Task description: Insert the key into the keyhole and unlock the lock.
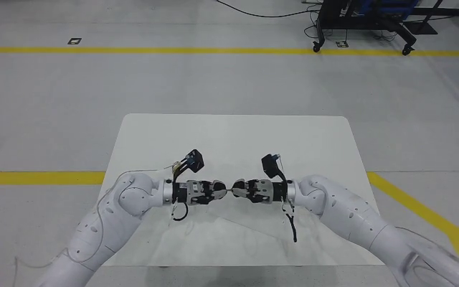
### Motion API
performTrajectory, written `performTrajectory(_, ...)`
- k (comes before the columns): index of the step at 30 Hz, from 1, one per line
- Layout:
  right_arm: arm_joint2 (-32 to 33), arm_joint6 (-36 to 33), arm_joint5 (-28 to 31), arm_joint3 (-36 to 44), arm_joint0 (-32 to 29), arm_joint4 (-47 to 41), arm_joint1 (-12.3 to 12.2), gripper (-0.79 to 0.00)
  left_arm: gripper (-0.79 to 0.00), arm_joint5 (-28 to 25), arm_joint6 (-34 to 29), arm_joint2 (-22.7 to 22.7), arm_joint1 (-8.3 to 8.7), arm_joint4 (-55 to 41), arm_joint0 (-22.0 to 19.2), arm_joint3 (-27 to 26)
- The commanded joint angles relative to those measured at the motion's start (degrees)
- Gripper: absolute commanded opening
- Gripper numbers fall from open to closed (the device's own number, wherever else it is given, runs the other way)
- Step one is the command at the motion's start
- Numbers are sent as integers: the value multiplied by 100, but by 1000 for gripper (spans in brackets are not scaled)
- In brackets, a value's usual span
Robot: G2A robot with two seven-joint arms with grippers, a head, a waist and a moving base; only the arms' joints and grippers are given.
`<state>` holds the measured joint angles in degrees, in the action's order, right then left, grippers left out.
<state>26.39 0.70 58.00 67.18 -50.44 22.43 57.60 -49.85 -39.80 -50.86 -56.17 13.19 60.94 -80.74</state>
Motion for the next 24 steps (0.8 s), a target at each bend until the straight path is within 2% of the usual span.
performTrajectory(1, 34, 27, 0, -10, -3, -5, -12, -785, 0, -33, 0, -25, 8, -35, -1, 6)
performTrajectory(4, 161, 158, 0, -24, -16, 99, -63, -785, 0, -14, 82, -162, 38, -23, 9, -13)
performTrajectory(8, 493, 631, 0, 16, -162, 379, -236, -785, 0, 58, 352, -585, 141, 292, 206, -427)
performTrajectory(11, 797, 1127, 0, 68, -364, 668, -414, -785, 0, 591, 701, -1191, 267, 1199, 530, -1029)
performTrajectory(14, 1073, 1657, 0, 177, -612, 1072, -595, -785, 0, 1134, 1031, -1836, 395, 2152, 1047, -1641)
performTrajectory(17, 1292, 2223, 0, 287, -885, 1532, -772, -785, 0, 1660, 1213, -2469, 500, 2812, 1566, -2019)
performTrajectory(20, 1390, 2597, 0, 330, -1043, 1807, -885, -785, 0, 1699, 1318, -2803, 548, 2943, 1846, -2090)
performTrajectory(22, 1431, 2808, 0, 318, -1098, 1931, -951, -785, 0, 1661, 1354, -2958, 562, 2802, 1858, -1885)
performTrajectory(24, 1431, 2953, 0, 300, -1119, 1982, -1000, -785, 0, 1372, 1374, -2945, 548, 2211, 1712, -1510)
